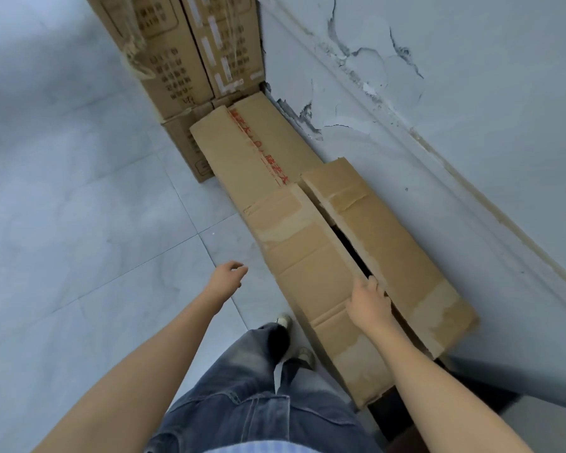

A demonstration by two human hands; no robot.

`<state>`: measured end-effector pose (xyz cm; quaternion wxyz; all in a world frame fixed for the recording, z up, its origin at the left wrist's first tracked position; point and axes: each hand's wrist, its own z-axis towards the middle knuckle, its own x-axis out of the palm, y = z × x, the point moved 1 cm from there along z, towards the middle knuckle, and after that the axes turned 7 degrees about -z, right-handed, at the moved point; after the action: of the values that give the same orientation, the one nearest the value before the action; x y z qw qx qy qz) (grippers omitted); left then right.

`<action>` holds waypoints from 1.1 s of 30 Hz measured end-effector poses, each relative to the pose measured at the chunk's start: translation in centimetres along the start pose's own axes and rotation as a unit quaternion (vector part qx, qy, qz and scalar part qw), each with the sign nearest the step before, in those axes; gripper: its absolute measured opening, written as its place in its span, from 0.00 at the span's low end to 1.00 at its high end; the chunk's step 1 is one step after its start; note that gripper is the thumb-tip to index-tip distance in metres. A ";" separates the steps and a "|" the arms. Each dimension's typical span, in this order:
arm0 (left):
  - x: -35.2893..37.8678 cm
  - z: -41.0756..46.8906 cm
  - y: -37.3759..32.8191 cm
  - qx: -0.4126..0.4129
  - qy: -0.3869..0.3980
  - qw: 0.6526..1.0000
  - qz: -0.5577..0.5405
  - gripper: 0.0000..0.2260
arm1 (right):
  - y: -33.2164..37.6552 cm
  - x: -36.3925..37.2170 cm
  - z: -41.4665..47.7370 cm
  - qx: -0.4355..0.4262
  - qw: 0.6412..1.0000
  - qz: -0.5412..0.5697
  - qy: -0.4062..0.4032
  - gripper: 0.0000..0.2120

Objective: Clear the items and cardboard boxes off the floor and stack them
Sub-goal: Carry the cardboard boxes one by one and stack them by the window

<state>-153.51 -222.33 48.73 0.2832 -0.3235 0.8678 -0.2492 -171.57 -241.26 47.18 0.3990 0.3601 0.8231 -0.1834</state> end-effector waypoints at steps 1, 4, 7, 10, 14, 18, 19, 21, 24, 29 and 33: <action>-0.2 -1.0 0.7 0.004 -0.006 1.000 -0.030 0.12 | 0.8 -0.6 -0.5 -0.018 1.000 0.007 -0.012 0.24; -1.3 -3.9 4.0 0.005 -0.043 0.991 -0.123 0.07 | 3.9 -1.8 -2.6 -0.081 0.994 0.063 -0.049 0.19; -3.0 -5.9 7.0 -0.024 -0.085 0.980 -0.180 0.07 | 7.0 -1.8 -4.6 -0.137 0.978 0.149 -0.039 0.18; -5.9 -6.5 8.7 -0.036 -0.140 0.962 -0.231 0.07 | 9.8 -0.6 -6.2 -0.175 0.969 0.173 0.012 0.17; -9.6 -6.8 10.5 -0.022 -0.159 0.948 -0.274 0.07 | 14.5 -0.4 -7.3 -0.224 0.964 0.135 0.044 0.21; -15.3 -7.9 13.2 -0.026 -0.168 0.932 -0.321 0.07 | 22.8 -1.2 -8.5 -0.267 0.959 0.090 0.005 0.23; -17.4 -8.2 13.9 -0.026 -0.179 0.924 -0.337 0.06 | 25.3 -1.3 -9.0 -0.277 0.957 0.084 -0.002 0.23; -22.2 -8.8 15.1 -0.014 -0.213 0.907 -0.363 0.06 | 30.5 -1.4 -10.3 -0.303 0.949 0.093 -0.008 0.22; -29.3 -9.9 16.7 0.023 -0.274 0.876 -0.397 0.06 | 38.0 -1.2 -12.2 -0.350 0.929 0.118 -0.018 0.21; -36.6 -11.7 20.9 0.026 -0.350 0.819 -0.454 0.06 | 46.7 0.2 -15.2 -0.420 0.902 0.102 0.002 0.19; -39.5 -11.9 23.9 -0.006 -0.373 0.791 -0.485 0.06 | 51.4 2.0 -16.0 -0.441 0.895 0.058 0.037 0.19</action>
<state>-146.44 -175.71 55.51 0.4247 -0.7717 0.4251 -0.2083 -142.88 -196.31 54.68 0.4960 0.2007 0.8113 0.2353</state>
